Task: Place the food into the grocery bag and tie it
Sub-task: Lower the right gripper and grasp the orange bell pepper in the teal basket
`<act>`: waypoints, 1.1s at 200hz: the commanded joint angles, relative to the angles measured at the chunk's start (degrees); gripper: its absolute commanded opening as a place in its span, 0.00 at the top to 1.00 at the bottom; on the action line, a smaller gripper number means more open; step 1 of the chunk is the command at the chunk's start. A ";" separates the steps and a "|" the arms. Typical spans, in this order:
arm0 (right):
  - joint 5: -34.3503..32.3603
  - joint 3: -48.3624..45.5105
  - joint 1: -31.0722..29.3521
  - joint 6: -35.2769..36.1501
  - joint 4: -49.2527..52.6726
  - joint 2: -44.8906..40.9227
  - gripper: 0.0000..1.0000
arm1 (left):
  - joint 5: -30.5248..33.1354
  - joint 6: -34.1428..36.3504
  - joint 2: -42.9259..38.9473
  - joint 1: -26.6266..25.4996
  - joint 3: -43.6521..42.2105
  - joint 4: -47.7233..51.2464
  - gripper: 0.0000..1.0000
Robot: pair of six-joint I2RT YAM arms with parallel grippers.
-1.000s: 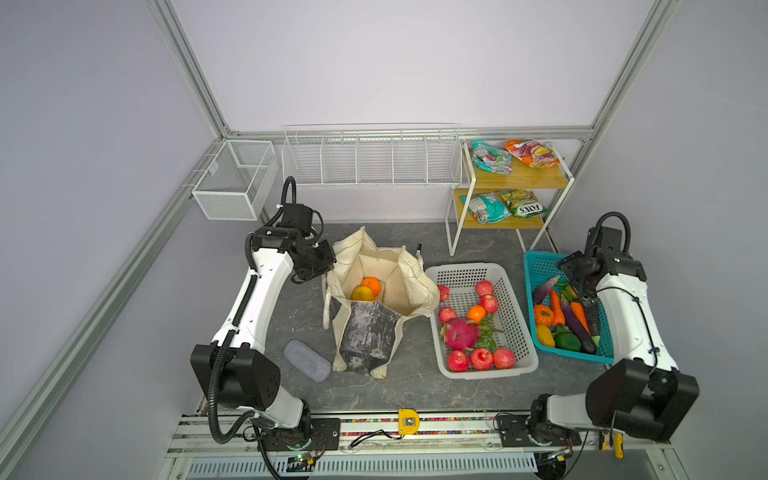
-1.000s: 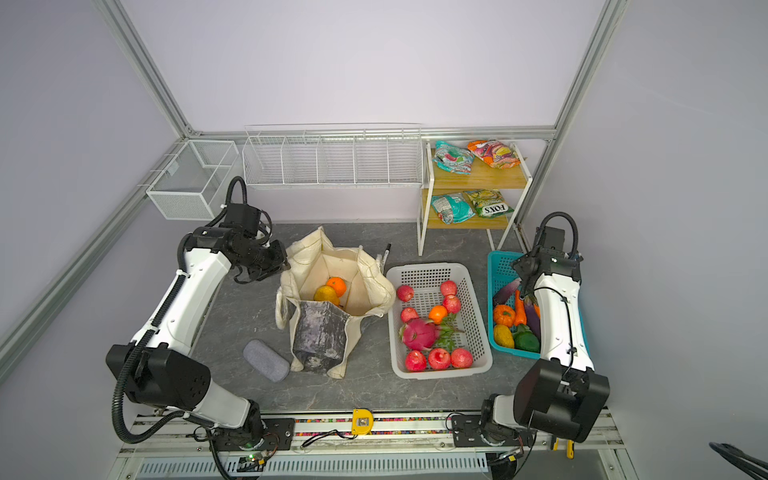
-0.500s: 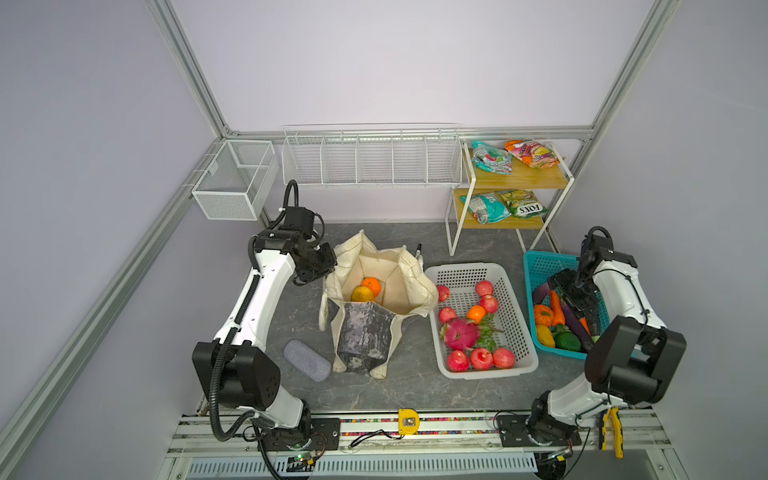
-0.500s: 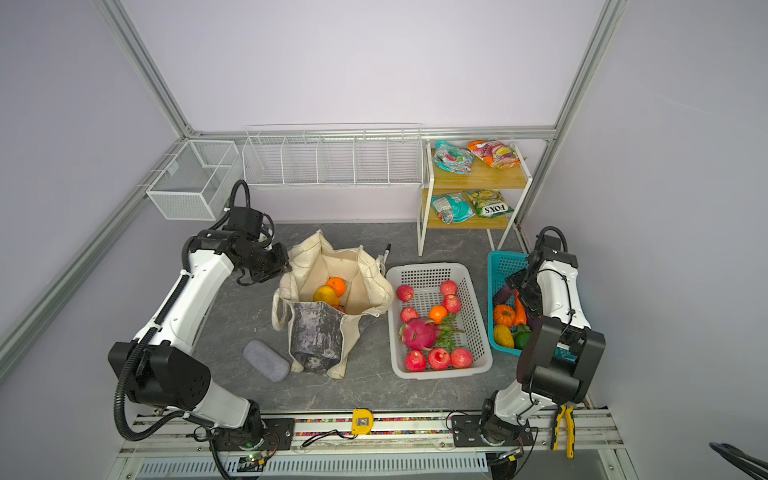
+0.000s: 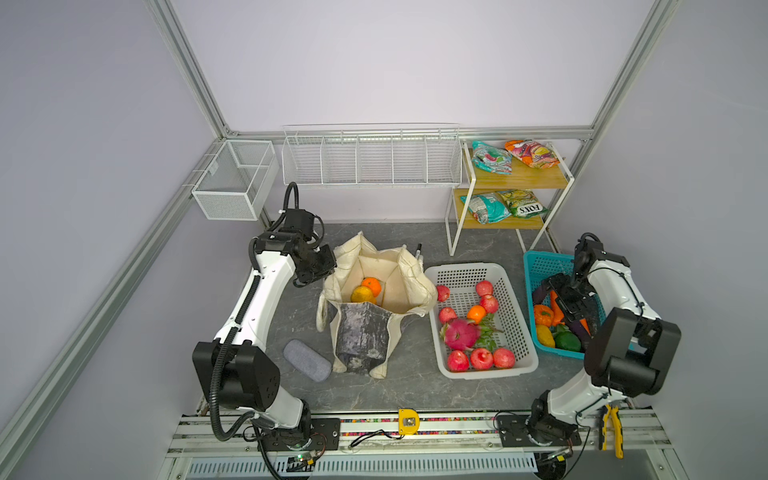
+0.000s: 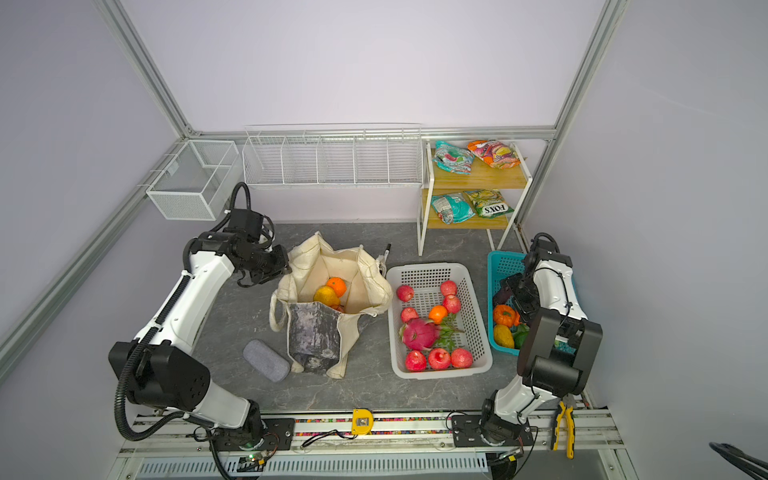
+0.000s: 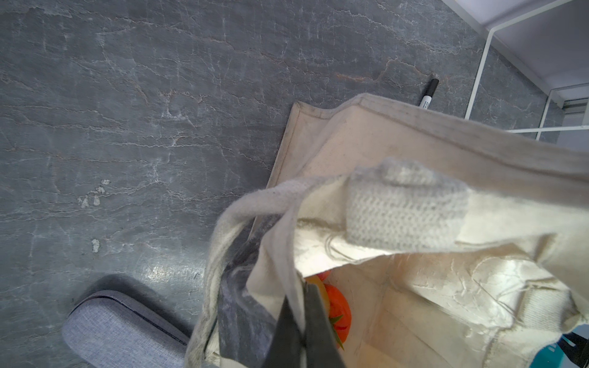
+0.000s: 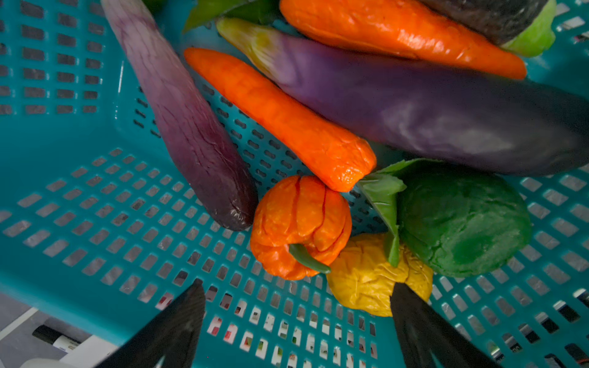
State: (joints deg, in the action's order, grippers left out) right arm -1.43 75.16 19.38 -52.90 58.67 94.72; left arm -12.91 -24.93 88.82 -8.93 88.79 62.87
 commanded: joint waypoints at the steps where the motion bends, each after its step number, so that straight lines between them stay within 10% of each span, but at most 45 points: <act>1: 0.03 -0.39 -0.34 -3.82 0.81 1.88 0.06 | -0.14 0.78 -1.26 0.18 -0.97 0.26 1.00; 167: 0.08 -0.44 -2.66 -4.37 -2.34 10.36 0.00 | 0.40 0.84 -0.49 0.58 0.33 1.24 1.00; 220: -1.62 -0.10 -2.23 -3.80 -1.88 10.07 0.15 | 0.54 0.76 -0.33 0.61 0.50 1.29 1.00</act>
State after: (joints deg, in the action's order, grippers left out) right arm -1.69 75.16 17.15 -56.14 56.07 104.29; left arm -12.86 -24.93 88.60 -8.51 88.58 62.87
